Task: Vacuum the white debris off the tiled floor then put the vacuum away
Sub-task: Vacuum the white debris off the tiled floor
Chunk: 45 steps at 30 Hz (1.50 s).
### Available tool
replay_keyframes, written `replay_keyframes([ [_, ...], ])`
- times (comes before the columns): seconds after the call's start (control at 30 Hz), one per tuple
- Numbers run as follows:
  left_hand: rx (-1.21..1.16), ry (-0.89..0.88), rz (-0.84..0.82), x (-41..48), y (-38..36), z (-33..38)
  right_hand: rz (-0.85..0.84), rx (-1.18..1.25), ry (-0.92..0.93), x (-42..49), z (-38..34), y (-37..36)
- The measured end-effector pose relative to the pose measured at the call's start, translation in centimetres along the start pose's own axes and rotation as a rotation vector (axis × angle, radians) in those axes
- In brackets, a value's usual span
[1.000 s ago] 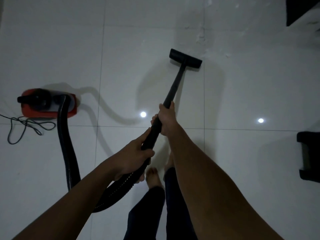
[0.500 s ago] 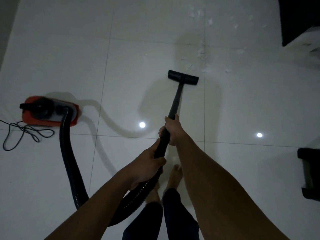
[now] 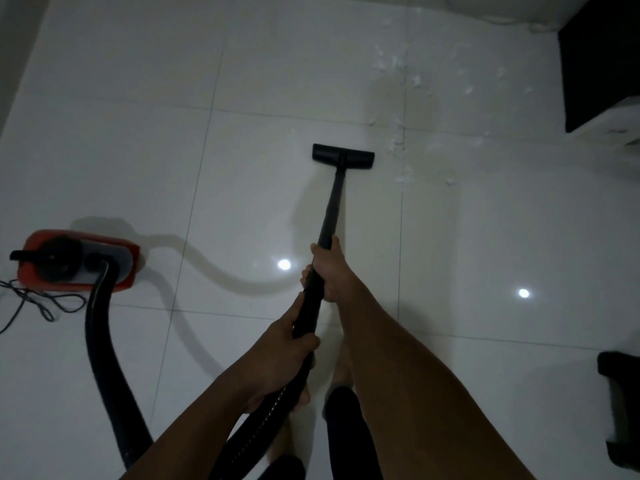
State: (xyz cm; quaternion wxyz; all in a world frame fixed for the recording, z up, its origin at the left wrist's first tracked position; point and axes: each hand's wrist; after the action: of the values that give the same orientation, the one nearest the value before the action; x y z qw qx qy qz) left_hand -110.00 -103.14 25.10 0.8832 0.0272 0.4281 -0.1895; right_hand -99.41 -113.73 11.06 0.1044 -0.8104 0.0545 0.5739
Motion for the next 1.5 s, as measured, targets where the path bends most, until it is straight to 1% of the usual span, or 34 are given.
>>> replay_keyframes([
  [0.13,0.003,-0.016,0.029,3.4,-0.5,4.0,-0.017,-0.001,-0.017,1.8,-4.9,0.8],
  [0.33,0.069,-0.029,0.059,8.7,-0.7,9.5,-0.031,-0.006,-0.013,4.3,-12.1,2.2],
  [0.47,0.039,-0.008,0.041,11.7,-1.0,13.1,-0.016,-0.008,-0.017,6.2,-16.3,3.4],
  [0.57,0.073,-0.029,0.052,14.4,-1.0,15.5,-0.008,-0.010,-0.008,7.5,-19.6,4.2],
  [0.67,0.055,-0.017,0.050,16.8,-0.5,17.9,0.002,-0.009,0.008,8.7,-22.9,4.4],
  [0.87,-0.012,0.024,-0.011,19.9,1.6,22.0,0.020,-0.029,0.013,10.6,-28.2,3.4],
  [1.0,-0.040,0.016,-0.036,22.5,4.6,25.2,0.020,-0.028,0.018,12.3,-32.4,1.4],
  [1.13,-0.061,-0.005,-0.031,25.0,7.4,28.5,0.019,-0.033,0.027,13.9,-36.6,-0.7],
  [1.27,-0.027,-0.047,-0.003,27.9,9.6,32.0,0.024,-0.032,0.032,15.8,-40.9,-2.1],
  [1.43,0.019,-0.054,0.000,31.2,11.1,35.6,0.020,-0.047,0.048,18.4,-45.6,-2.9],
  [1.5,0.002,-0.033,-0.005,32.7,11.6,37.0,0.021,-0.041,0.051,19.4,-47.6,-3.0],
])
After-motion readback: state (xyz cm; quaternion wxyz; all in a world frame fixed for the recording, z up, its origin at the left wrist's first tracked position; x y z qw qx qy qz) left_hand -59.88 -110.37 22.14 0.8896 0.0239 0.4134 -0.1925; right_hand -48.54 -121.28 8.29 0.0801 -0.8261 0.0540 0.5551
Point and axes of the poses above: each hand's wrist, its own x-axis towards the middle knuckle, its own y-axis out of the back of the hand, z = x × y, and after that the axes turned 5 degrees about -y, right-handed
